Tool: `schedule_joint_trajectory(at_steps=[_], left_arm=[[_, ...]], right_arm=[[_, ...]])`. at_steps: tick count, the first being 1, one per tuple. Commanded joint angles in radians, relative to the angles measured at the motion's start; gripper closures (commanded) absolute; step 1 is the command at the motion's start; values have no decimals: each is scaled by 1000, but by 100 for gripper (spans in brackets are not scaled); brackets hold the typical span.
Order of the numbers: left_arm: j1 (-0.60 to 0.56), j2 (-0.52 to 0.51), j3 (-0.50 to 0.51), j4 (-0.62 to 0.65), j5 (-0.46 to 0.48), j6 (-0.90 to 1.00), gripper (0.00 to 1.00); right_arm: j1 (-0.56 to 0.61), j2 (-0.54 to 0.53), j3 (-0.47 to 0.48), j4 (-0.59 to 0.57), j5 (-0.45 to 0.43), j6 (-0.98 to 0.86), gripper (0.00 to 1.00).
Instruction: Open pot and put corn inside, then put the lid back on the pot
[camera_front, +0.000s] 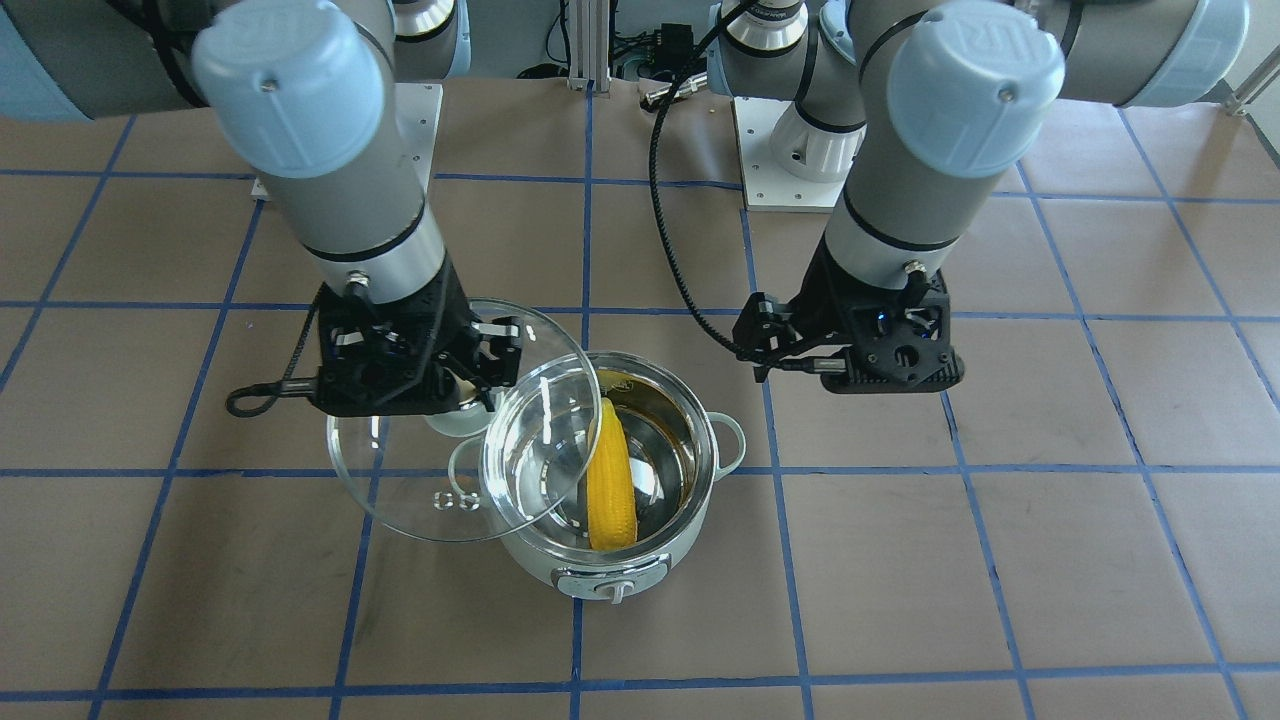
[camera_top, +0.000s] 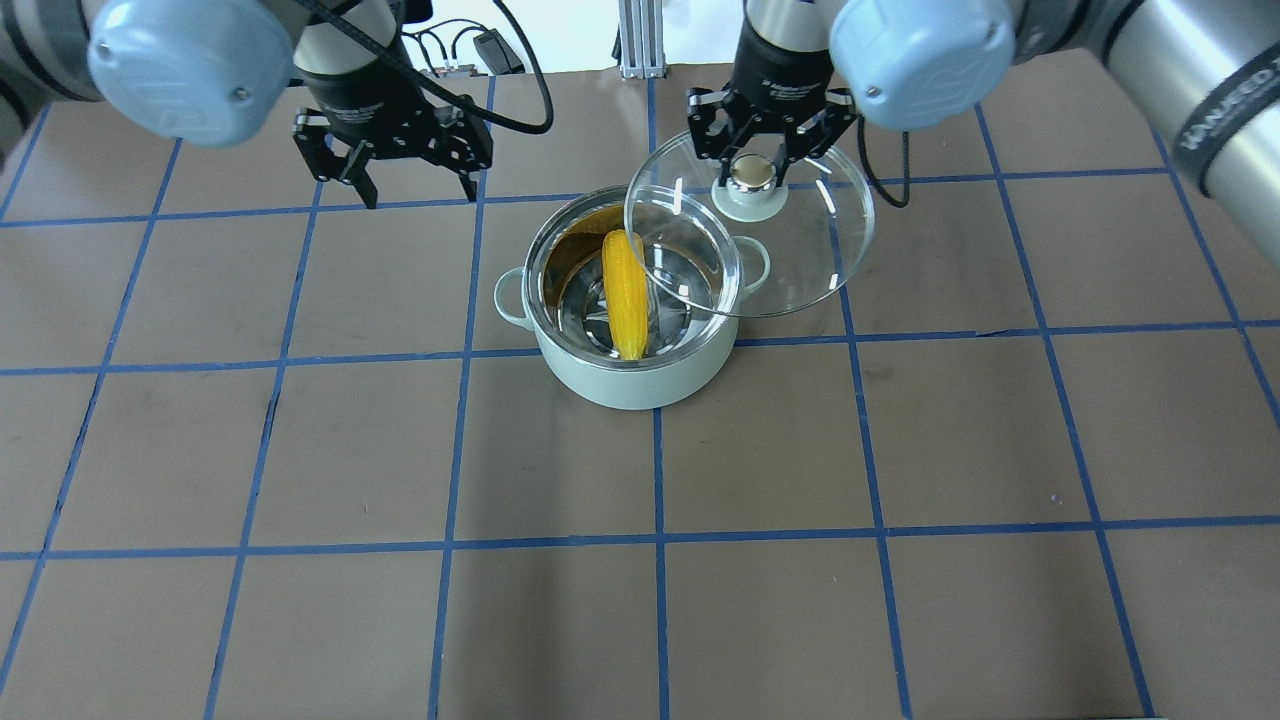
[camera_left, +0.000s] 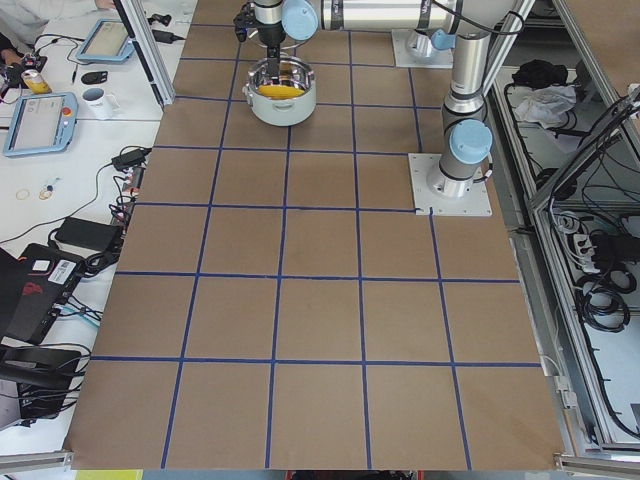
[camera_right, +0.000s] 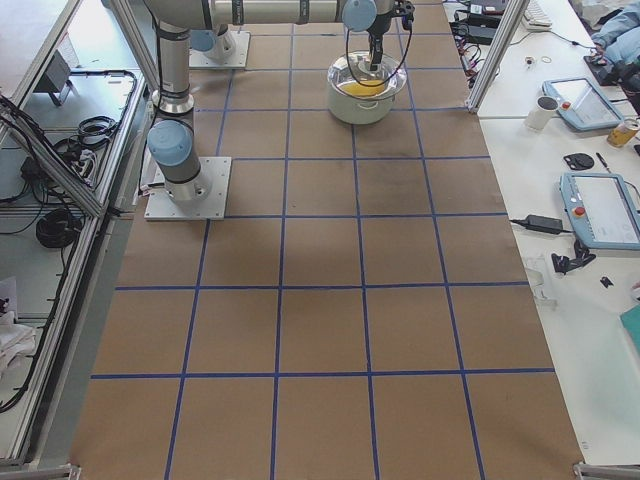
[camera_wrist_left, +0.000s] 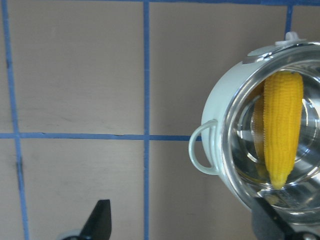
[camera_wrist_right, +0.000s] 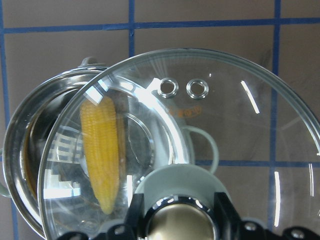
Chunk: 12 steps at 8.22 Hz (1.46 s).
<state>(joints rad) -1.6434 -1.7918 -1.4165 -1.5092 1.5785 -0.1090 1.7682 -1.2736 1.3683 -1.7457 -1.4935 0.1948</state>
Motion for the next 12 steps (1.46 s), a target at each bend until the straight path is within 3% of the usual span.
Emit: schedule_joint_trajectory(at_steps=[1,6,8,12], left_arm=[[75,89,24,-64,66,80,0],[79,98,24,-59,64,80,0],[77,101,24,-57,69,80,0],[76,114,16,-57,69,80,0]], right_arm=[[123,74,-2,-118,1,121,89],[155,131,2,-169,3,167,90],[155,132,15,-188,65,193,90],[155,135,31,-201,59,181,90]])
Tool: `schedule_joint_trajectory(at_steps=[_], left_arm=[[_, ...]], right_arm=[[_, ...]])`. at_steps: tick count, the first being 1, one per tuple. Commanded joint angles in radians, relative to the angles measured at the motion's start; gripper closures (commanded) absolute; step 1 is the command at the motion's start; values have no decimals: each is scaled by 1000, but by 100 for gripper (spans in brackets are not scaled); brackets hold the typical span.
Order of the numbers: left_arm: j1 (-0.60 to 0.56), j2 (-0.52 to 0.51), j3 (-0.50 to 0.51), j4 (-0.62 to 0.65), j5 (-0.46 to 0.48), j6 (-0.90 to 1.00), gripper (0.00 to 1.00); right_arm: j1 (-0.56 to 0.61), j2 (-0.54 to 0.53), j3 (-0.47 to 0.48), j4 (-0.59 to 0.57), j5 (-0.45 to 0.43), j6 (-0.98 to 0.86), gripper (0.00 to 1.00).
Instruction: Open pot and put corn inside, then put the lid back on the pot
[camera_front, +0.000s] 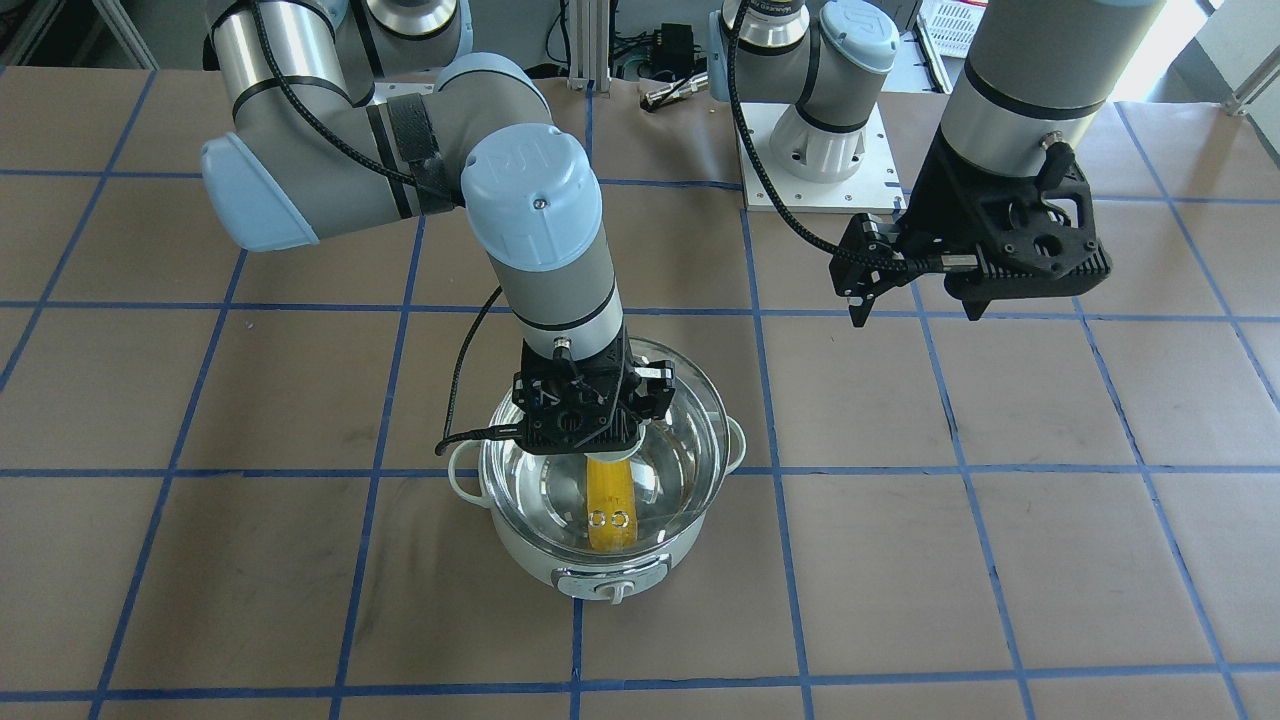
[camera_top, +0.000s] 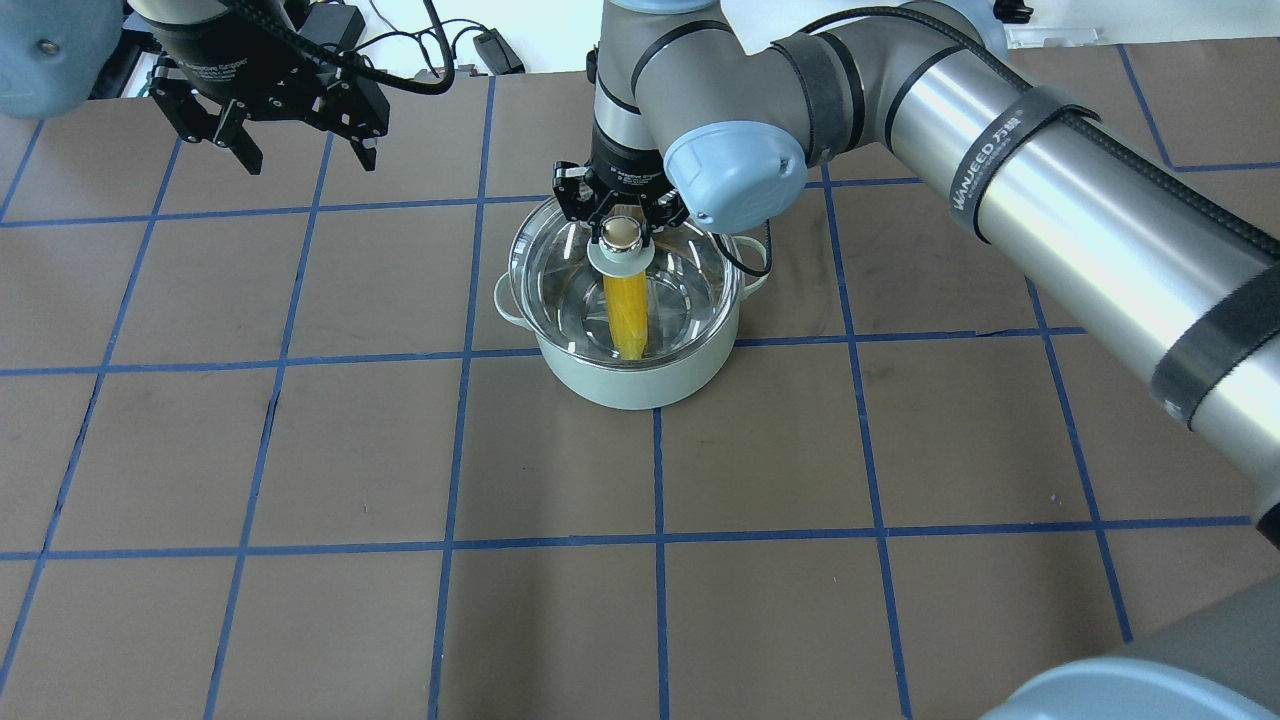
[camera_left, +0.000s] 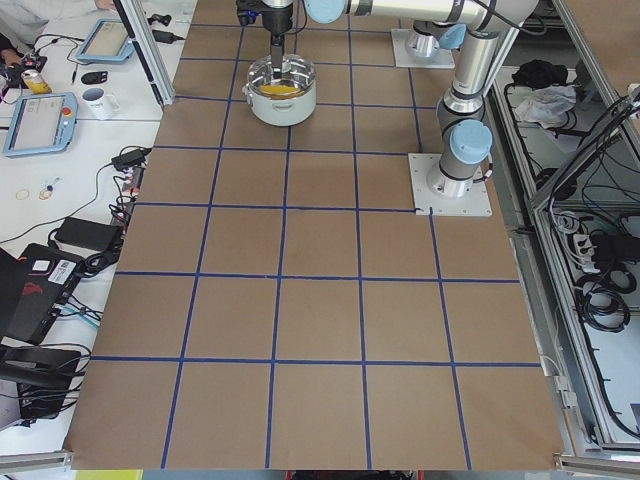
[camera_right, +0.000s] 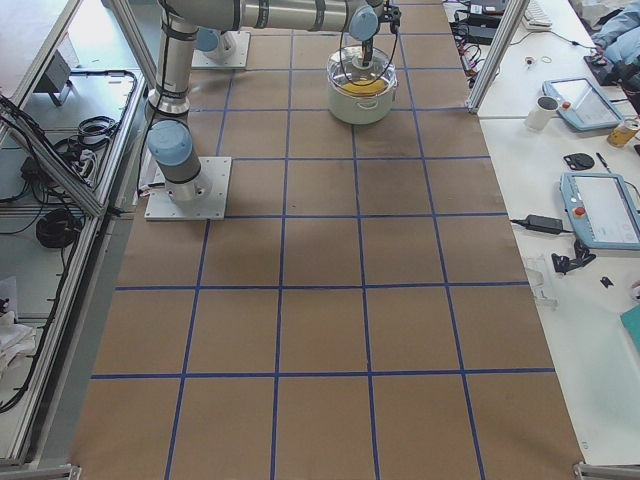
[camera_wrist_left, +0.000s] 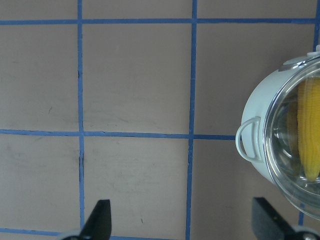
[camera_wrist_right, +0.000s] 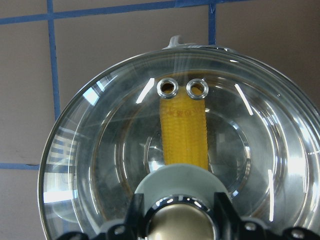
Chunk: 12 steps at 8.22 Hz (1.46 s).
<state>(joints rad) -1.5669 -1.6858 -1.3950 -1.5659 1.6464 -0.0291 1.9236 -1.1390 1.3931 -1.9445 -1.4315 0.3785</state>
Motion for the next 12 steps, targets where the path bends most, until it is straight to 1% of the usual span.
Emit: schedule_joint_trajectory(at_steps=[1,6,12], left_arm=[[-2,11,-7,0,0,0,0],[-2,11,-5,1,-10,-9,0],[-2,11,-9,1,-8,-12,0]], right_arm=[[0,1,9,-4,-4,-4,89],[0,1,12,-31,-10,-16,89],[-2,2,23,-31,-18,-18,89]])
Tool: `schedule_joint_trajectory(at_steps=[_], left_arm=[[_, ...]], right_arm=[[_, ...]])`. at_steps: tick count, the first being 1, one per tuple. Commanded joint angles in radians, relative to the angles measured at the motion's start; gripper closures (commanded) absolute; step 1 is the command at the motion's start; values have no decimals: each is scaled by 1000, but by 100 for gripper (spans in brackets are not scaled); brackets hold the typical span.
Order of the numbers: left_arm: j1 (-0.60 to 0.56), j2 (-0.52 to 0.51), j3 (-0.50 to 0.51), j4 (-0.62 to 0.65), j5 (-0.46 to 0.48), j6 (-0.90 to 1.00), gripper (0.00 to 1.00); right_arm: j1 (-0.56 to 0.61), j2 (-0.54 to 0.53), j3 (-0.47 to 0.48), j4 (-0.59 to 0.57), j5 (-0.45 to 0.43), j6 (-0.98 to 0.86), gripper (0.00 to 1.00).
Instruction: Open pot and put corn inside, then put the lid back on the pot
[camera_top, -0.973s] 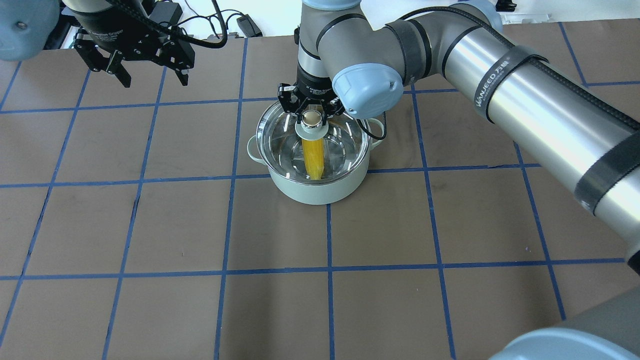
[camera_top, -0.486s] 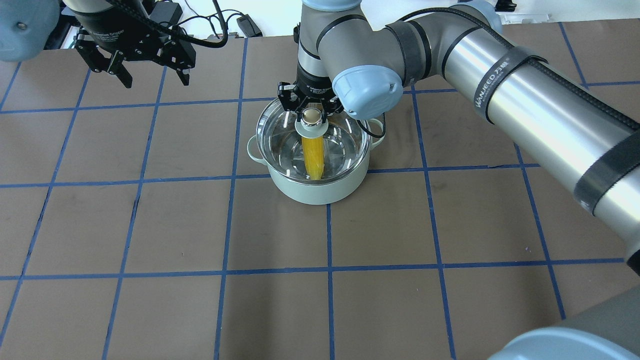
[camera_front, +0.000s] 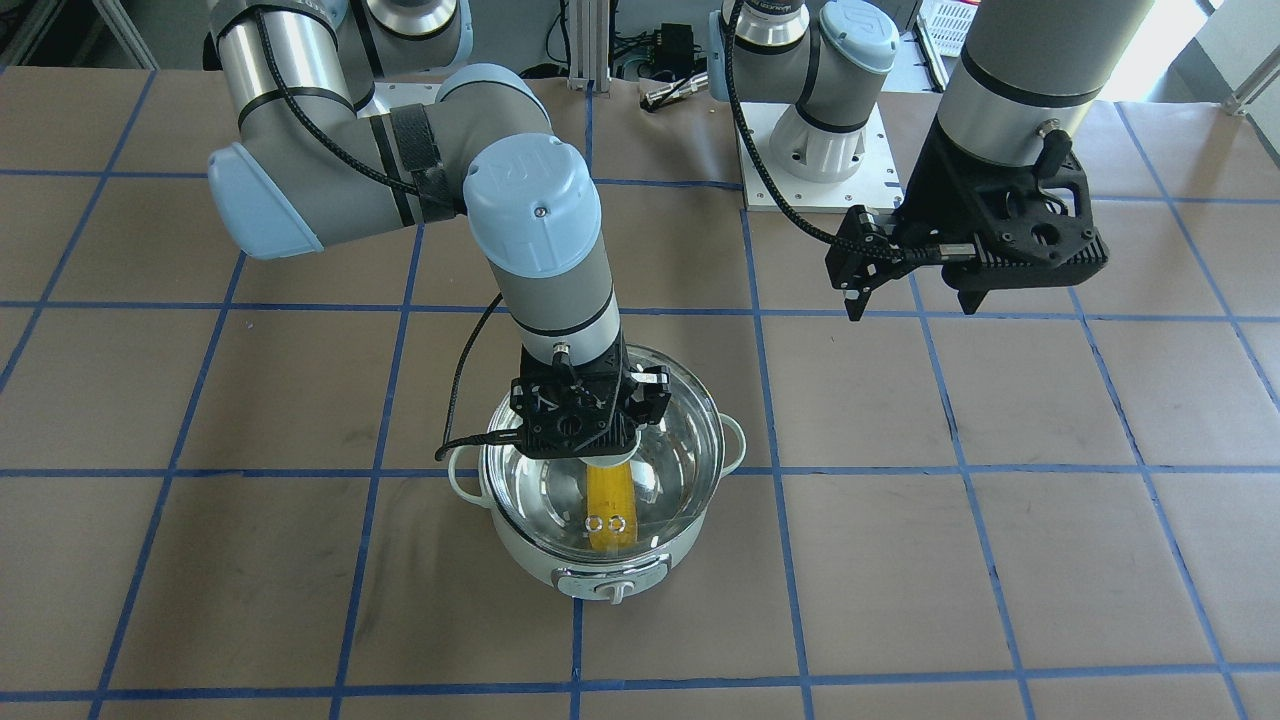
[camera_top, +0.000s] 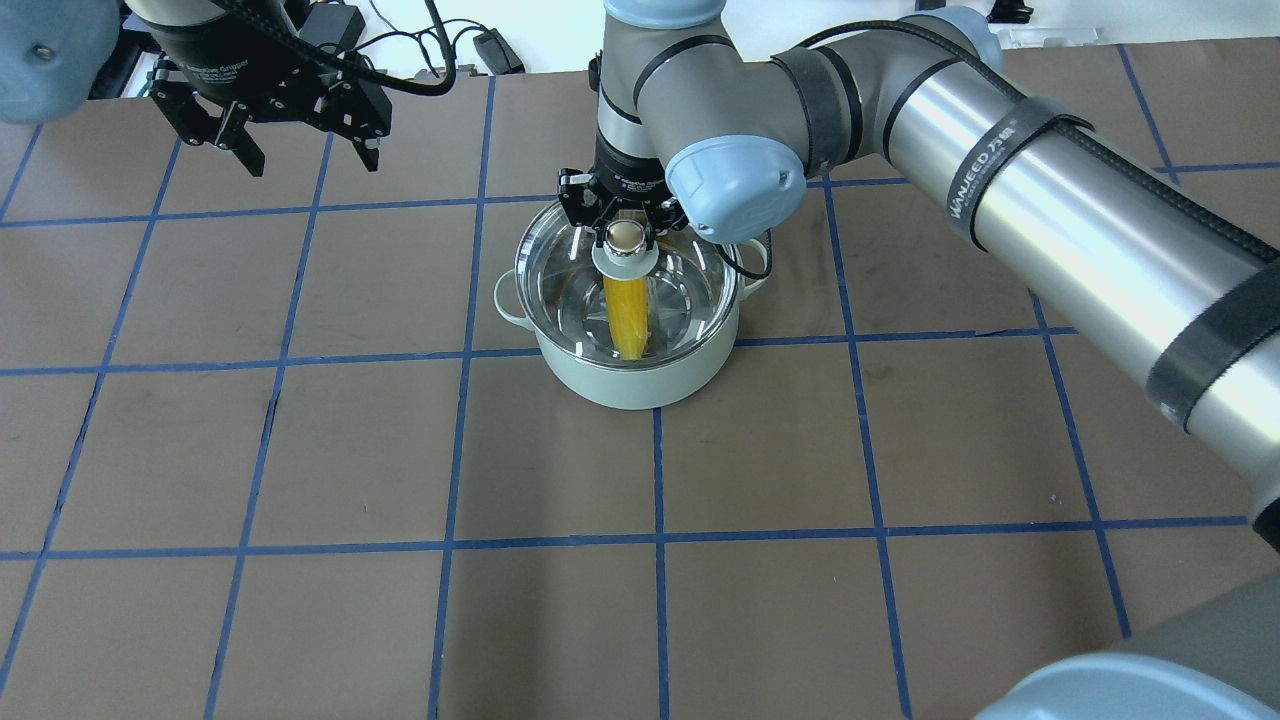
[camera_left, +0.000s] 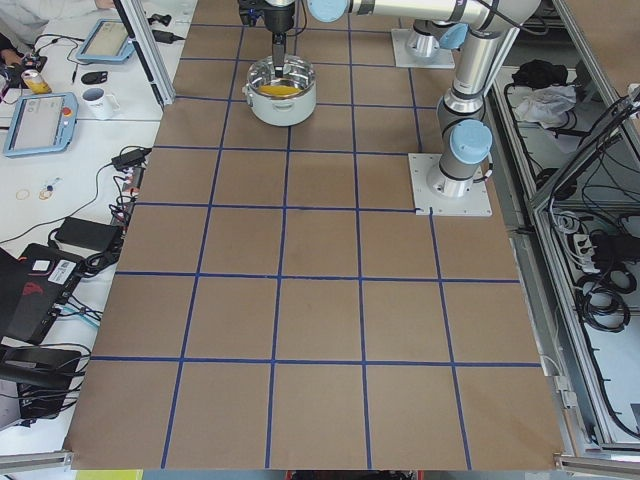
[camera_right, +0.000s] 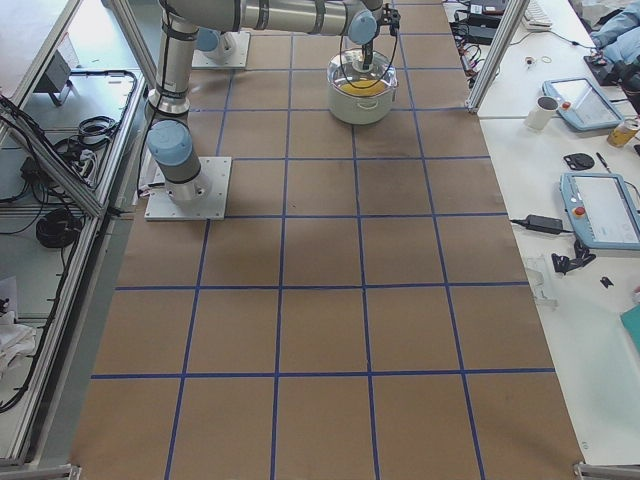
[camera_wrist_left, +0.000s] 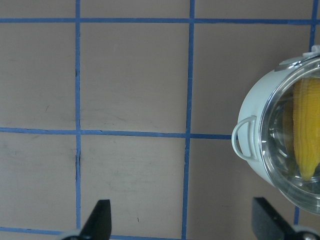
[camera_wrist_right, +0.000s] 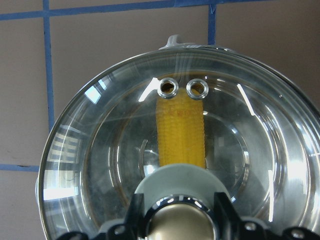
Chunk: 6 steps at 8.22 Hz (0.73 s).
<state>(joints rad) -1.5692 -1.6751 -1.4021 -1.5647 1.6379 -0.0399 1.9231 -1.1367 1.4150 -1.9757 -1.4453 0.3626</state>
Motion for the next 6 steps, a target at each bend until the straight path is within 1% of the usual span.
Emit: schedule_joint_trajectory(at_steps=[1,3,5,6], left_arm=[[0,-2,-1,2,0,-1,0],[0,-2,-1,11,0,-1,0],[0,-3,-3,11,-1,-1,0],[0,-3,-3,11,0,-1,0]], right_arm=[[-1,0,1,1,-29,-11,88],[-1,0,2,0,-35,-14,88],[-1,0,4,0,-29,-13,86],[-1,0,4,0,-29,-13,81]])
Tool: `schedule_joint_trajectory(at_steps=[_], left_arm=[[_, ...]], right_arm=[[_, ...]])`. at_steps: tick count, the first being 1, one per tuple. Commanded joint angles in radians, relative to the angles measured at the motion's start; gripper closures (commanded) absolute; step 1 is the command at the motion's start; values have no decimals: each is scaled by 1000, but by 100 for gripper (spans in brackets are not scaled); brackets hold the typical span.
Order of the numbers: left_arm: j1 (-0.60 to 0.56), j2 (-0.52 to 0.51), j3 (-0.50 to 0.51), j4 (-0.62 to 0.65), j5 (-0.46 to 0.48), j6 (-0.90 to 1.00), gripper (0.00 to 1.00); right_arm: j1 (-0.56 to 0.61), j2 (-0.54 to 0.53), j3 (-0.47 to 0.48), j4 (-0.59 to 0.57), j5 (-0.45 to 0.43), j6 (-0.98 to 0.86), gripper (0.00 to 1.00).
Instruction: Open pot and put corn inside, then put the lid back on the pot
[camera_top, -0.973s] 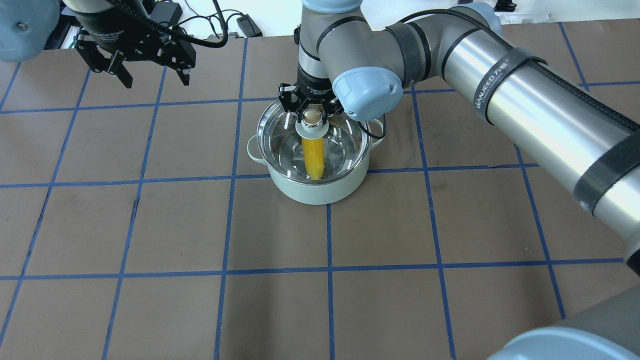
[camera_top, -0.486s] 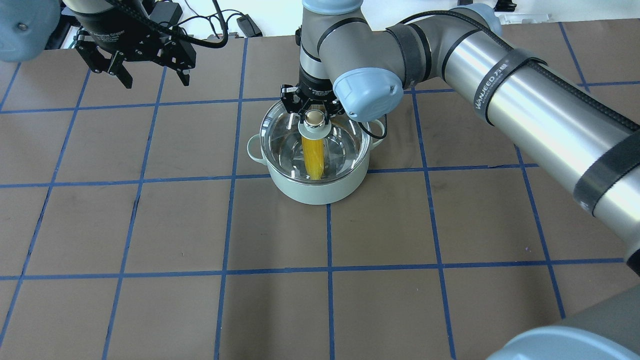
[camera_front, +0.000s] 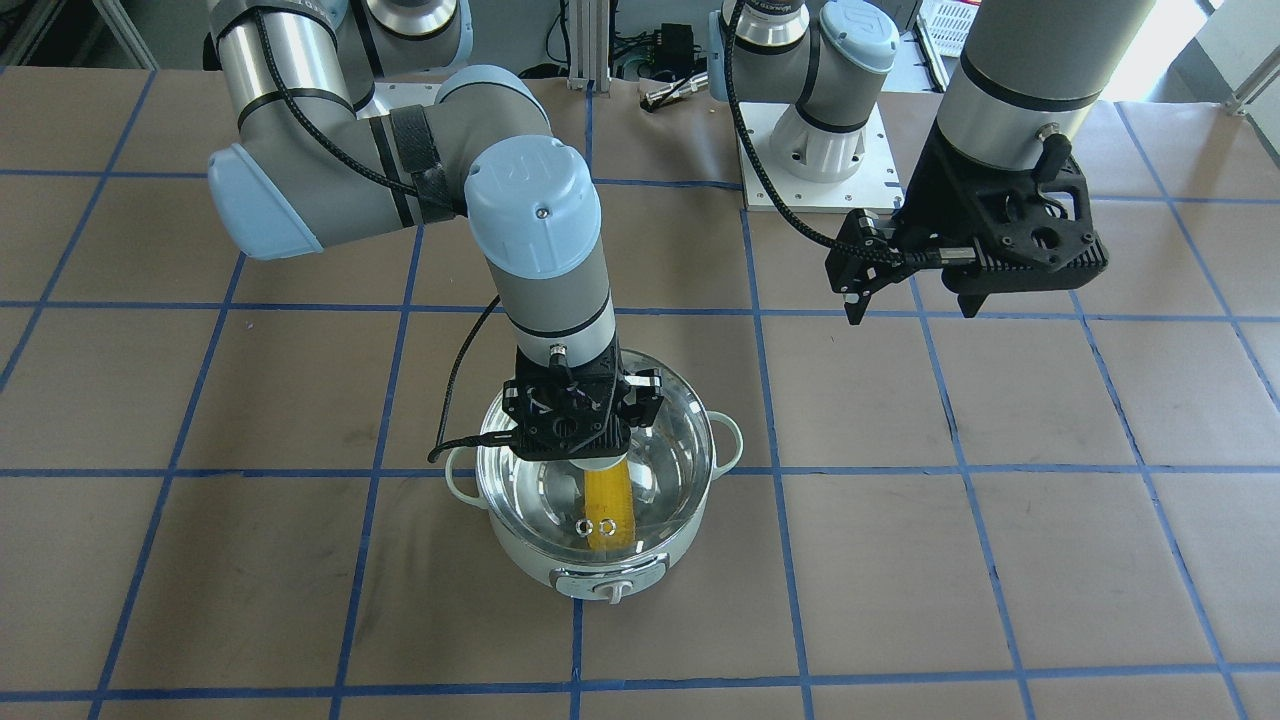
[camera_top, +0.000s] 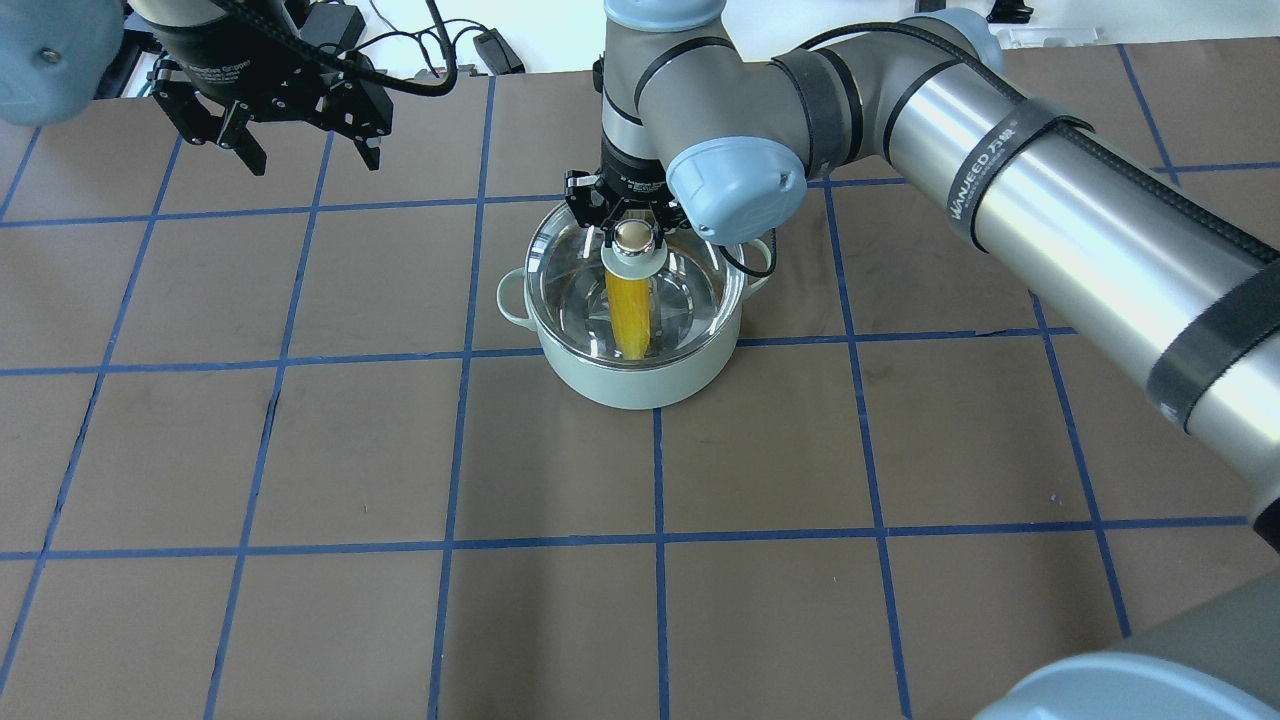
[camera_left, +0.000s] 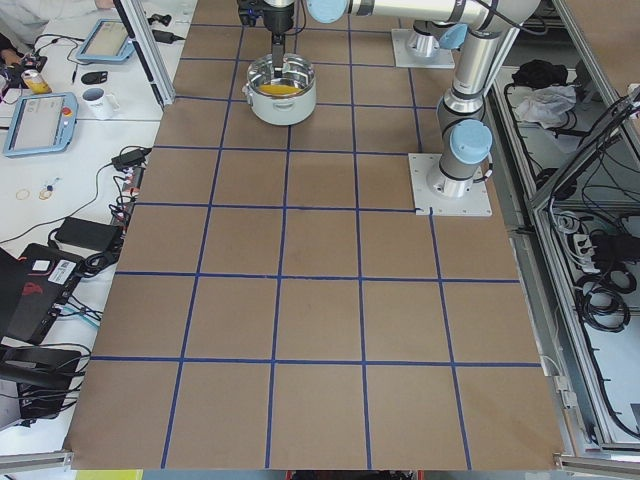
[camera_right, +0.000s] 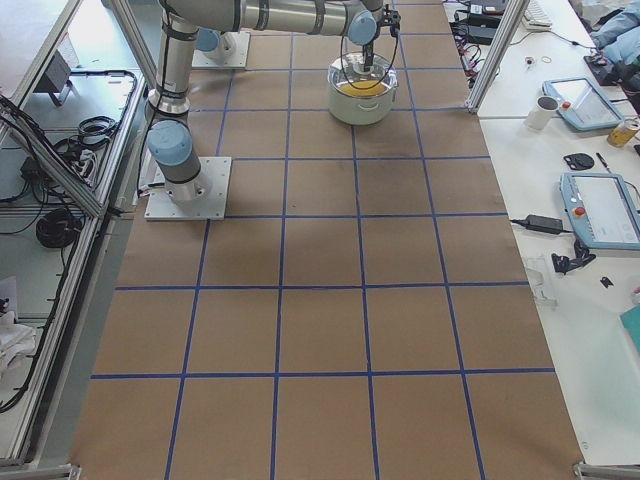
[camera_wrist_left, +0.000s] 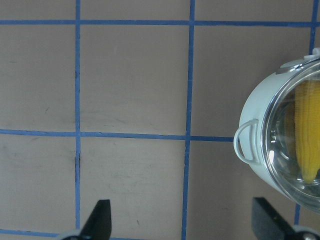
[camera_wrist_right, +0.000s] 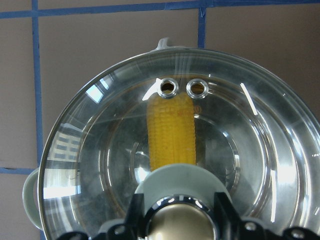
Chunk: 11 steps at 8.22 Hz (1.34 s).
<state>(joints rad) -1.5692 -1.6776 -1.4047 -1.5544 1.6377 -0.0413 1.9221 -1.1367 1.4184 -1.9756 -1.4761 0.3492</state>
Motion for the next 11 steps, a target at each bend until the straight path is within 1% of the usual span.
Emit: schedule_joint_trajectory(at_steps=[1,2,3,4,5,6,7,8,10,11], left_arm=[[0,-1,0,1,1,0,0],[2,-1,0,1,-1,0,0],[0,-1,0,1,-1,0,0],[0,-1,0,1,-1,-2,0],[0,-1,0,1,1,0,0],[2,-1,0,1,1,0,0],[2,-1,0,1,1,0,0],[0,-1,0,1,1,0,0],[2,-4,0,7,-1,0,0],[0,-4,0,7,1,0,0]], right_arm=[[0,0,1,0,-1,-1,67],[0,0,1,-6,-4,-12,53],[0,0,1,-5,-4,-10,31],[0,-2,2,-5,-4,-12,17],[0,-6,1,-6,-4,-13,0],[-2,-12,-9,-5,-4,-16,0],[-18,-47,-15,4,-4,-47,0],[-61,-105,-15,53,-6,-140,0],[-208,-243,-15,266,-6,-336,0],[-269,-323,-15,352,-41,-469,0]])
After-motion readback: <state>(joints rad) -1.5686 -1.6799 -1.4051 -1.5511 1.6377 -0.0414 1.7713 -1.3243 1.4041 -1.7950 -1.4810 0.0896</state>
